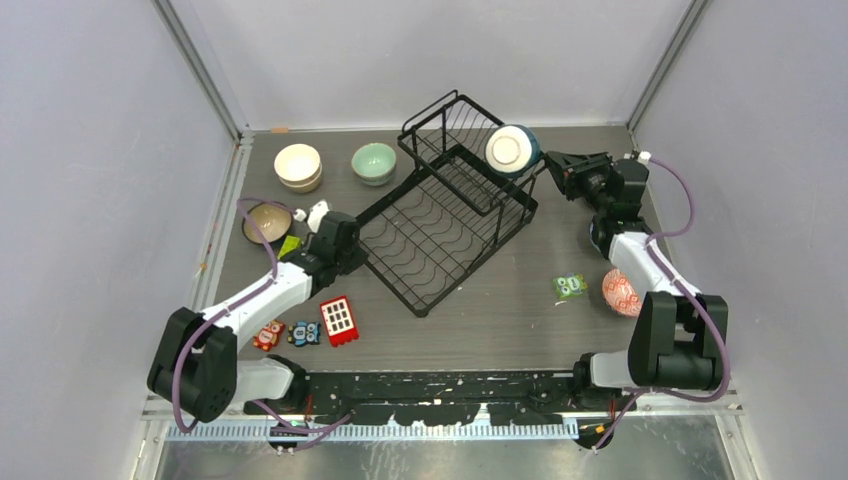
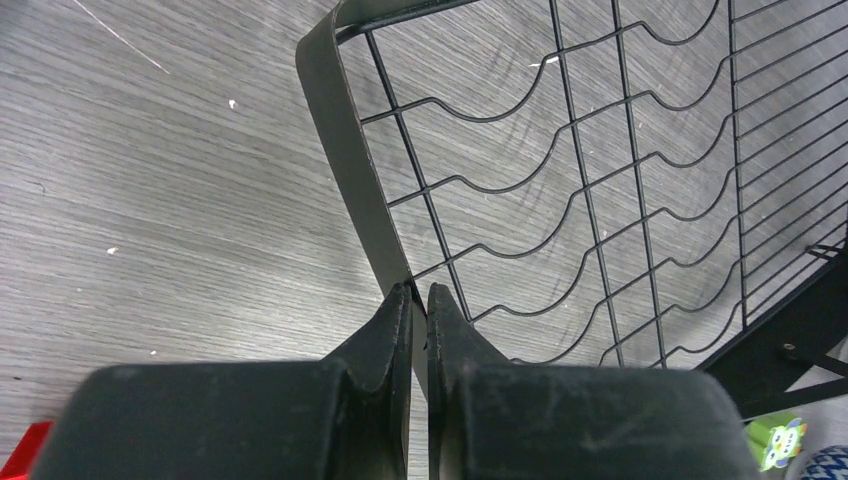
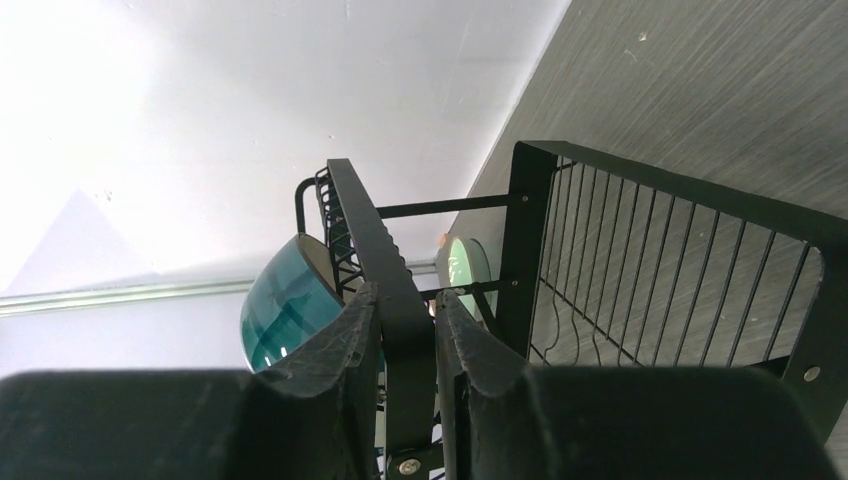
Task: Unload the bowls from the dish rack
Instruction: Adjust the dish rack at the center of the board.
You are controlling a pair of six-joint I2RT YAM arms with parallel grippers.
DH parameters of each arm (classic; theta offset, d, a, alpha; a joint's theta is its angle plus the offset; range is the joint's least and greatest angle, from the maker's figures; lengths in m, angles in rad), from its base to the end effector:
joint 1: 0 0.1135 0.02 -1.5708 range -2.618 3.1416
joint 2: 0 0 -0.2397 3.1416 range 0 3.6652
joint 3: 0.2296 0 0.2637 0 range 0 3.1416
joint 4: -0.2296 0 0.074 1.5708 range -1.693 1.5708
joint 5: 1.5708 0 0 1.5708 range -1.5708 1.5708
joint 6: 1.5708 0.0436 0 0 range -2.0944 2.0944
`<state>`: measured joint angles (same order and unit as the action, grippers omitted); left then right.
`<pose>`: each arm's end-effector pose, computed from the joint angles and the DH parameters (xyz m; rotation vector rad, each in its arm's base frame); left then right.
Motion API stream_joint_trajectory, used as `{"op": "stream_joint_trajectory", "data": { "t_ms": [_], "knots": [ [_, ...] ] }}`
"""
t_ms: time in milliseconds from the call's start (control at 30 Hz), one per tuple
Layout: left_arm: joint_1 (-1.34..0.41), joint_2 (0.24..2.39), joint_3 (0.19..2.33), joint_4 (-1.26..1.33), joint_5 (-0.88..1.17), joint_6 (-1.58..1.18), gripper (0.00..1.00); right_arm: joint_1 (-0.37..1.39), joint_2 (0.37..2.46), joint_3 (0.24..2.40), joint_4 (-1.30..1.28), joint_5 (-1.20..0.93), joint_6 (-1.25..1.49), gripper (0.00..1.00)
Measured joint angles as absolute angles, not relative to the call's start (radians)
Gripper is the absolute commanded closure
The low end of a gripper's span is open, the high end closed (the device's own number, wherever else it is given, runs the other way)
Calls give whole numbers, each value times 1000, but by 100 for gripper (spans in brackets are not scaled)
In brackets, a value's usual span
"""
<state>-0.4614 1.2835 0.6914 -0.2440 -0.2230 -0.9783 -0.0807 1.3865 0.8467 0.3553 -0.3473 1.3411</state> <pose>0.2521 -0.1146 0.1634 -0.7186 2.3109 -0.4099 0.3403 -0.0126 0.2476 1.0247 1.6121 1.1932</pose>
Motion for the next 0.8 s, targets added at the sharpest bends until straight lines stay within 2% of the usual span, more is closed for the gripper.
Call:
{"op": "stream_joint_trajectory", "data": {
  "t_ms": [267,467,500,567,667,733,800],
  "knots": [
    [-485,1301,708,-249,-253,-942,99,-81,1224,760,257,-266,1316,99],
    [-489,1311,727,-270,-266,-907,95,-69,984,656,108,-173,1279,99],
    [-489,1312,731,-276,-270,-904,94,-63,939,639,79,-156,1271,96],
    [-489,1312,735,-286,-277,-896,91,-56,865,617,27,-136,1254,81],
    [-490,1311,738,-297,-283,-883,81,-46,781,613,-65,-112,1207,50],
    [-494,1313,737,-307,-275,-881,71,-40,760,627,-124,-104,1174,38],
    [-506,1322,727,-345,-252,-877,59,-35,758,648,-193,-92,1141,31]
  ]
}}
